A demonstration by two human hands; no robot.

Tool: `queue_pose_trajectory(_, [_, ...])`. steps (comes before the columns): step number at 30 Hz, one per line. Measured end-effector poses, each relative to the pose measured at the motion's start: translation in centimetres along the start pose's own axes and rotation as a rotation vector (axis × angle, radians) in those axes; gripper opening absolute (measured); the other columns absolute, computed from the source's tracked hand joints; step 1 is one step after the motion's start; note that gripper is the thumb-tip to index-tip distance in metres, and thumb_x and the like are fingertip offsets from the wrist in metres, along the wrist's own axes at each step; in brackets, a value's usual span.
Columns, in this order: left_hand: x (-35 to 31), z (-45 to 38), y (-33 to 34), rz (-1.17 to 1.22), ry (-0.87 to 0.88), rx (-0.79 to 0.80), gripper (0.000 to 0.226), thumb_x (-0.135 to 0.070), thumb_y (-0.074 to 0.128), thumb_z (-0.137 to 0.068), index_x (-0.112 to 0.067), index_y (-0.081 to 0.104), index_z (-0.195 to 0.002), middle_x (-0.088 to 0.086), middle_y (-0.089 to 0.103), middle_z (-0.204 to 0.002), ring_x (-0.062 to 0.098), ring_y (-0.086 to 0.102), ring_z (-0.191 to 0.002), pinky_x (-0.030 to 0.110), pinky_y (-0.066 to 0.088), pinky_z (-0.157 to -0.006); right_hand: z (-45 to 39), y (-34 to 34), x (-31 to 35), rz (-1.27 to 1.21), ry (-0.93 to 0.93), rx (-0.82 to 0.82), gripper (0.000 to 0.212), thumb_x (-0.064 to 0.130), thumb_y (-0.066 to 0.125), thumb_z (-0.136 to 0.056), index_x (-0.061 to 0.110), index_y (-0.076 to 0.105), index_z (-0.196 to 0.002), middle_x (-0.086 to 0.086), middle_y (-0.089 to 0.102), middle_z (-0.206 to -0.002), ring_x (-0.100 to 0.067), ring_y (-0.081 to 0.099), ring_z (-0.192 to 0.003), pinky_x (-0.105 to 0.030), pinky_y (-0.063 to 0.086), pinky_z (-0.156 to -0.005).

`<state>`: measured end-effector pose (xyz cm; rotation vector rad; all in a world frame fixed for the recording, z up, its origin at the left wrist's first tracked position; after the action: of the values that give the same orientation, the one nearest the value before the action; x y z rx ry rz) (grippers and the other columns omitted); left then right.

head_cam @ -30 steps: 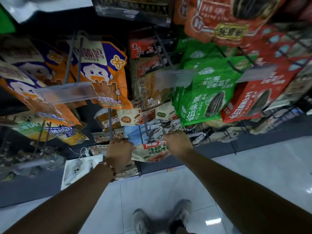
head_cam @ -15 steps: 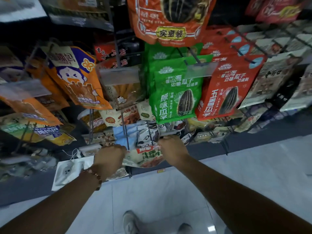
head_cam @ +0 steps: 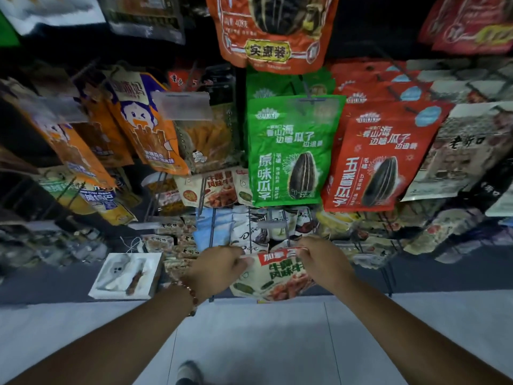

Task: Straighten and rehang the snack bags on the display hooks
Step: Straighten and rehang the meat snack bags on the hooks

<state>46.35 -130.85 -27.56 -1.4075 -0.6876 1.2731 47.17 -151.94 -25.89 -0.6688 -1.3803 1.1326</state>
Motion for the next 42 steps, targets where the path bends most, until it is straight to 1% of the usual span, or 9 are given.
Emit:
queue_pose_trajectory(4, [1.0,-2.0,2.4,0.036,0.042,-0.041,0.038,-0.052,0.042,-0.099,-0.024,0.067,-0.099,-0.002,0.068,-0.082,0.014,0.061,-0.076,0.028,0.038,-0.056,-2.2,1.7,-1.3,-0.008,-0.047,0.028,0.019,0.022,0.044,-0.103,0.027,0.057,-0.090,0.014,0.042,-0.074,-0.002,0.039,-0.063,-0.018,0.030,-0.056])
queue_pose_trajectory(7, [3.5,-4.0,3.5,0.093,0.074,-0.100,0.034,-0.053,0.046,-0.097,-0.027,0.067,-0.093,-0.008,0.066,-0.075,0.008,0.058,-0.069,0.030,0.045,-0.059,-4.1,3.5,-1.8,-0.029,-0.107,0.087,0.023,0.025,0.049,-0.101,0.013,0.067,-0.109,0.003,0.064,-0.098,-0.013,0.057,-0.082,-0.030,0.046,-0.071])
queue_pose_trajectory(11, [5.8,-7.3,4.9,0.117,0.176,-0.183,0.041,-0.055,0.049,-0.094,-0.021,0.061,-0.075,-0.003,0.056,-0.062,0.009,0.053,-0.058,0.037,0.043,-0.056,-6.8,5.6,-3.9,-0.099,-0.107,0.107,0.015,0.033,0.054,-0.098,0.032,0.066,-0.090,0.004,0.066,-0.086,-0.019,0.063,-0.077,-0.039,0.051,-0.070])
queue_pose_trajectory(16, [7.7,-9.0,6.4,0.199,0.214,-0.296,0.039,-0.062,0.051,-0.087,-0.028,0.070,-0.084,-0.006,0.069,-0.076,0.010,0.064,-0.069,0.044,0.054,-0.064,-8.6,7.2,-4.8,-0.078,-0.221,-0.005,0.014,0.033,0.058,-0.095,0.036,0.067,-0.084,0.021,0.067,-0.087,0.000,0.062,-0.078,-0.020,0.049,-0.067])
queue_pose_trajectory(26, [8.3,-13.3,8.0,0.126,0.255,-0.310,0.041,-0.057,0.061,-0.087,-0.020,0.061,-0.072,0.002,0.063,-0.063,0.017,0.061,-0.059,0.044,0.051,-0.057,-12.5,11.5,-8.4,-0.392,-0.152,-0.001,0.012,0.027,0.063,-0.092,0.020,0.073,-0.093,0.000,0.076,-0.096,-0.019,0.072,-0.091,-0.050,0.054,-0.092])
queue_pose_trajectory(29, [8.7,-14.0,7.3,0.207,0.234,-0.334,0.029,-0.050,0.064,-0.088,-0.027,0.065,-0.070,-0.003,0.062,-0.060,0.011,0.059,-0.056,0.034,0.047,-0.054,-13.4,10.2,-8.2,-0.400,-0.139,-0.053,0.014,0.026,0.063,-0.092,0.016,0.072,-0.096,0.000,0.076,-0.094,-0.018,0.073,-0.088,-0.044,0.057,-0.088])
queue_pose_trajectory(32, [8.6,-13.8,6.3,0.243,0.245,-0.380,0.033,-0.049,0.063,-0.088,-0.018,0.068,-0.079,0.005,0.070,-0.075,0.022,0.067,-0.072,0.047,0.057,-0.068,-13.1,8.3,-7.2,-0.362,-0.201,-0.088,0.015,0.028,0.063,-0.091,0.017,0.071,-0.092,0.001,0.076,-0.091,-0.016,0.073,-0.085,-0.037,0.058,-0.083])
queue_pose_trajectory(36, [7.9,-13.3,5.0,0.210,0.241,-0.471,0.033,-0.051,0.061,-0.088,-0.020,0.069,-0.082,0.004,0.071,-0.078,0.019,0.068,-0.069,0.050,0.056,-0.068,-12.9,6.6,-6.4,-0.294,-0.270,-0.148,0.019,0.030,0.061,-0.093,0.016,0.072,-0.088,-0.004,0.074,-0.091,-0.023,0.070,-0.087,-0.040,0.056,-0.082])
queue_pose_trajectory(42, [7.9,-14.2,5.5,0.246,0.230,-0.501,0.031,-0.045,0.063,-0.090,-0.017,0.067,-0.077,0.005,0.070,-0.071,0.024,0.068,-0.067,0.050,0.056,-0.065,-13.4,6.0,-6.5,-0.183,-0.260,-0.236,0.020,0.031,0.061,-0.094,0.023,0.072,-0.080,0.008,0.071,-0.079,-0.004,0.064,-0.071,-0.022,0.048,-0.069])
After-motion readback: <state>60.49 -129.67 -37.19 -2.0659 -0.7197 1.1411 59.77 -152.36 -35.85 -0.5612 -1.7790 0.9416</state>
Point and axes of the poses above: each hand's wrist, its own z-axis away from the middle knuckle, its own y-axis out of the palm, x = y × z, the point moved 8 cm from there along -z, towards the middle knuckle
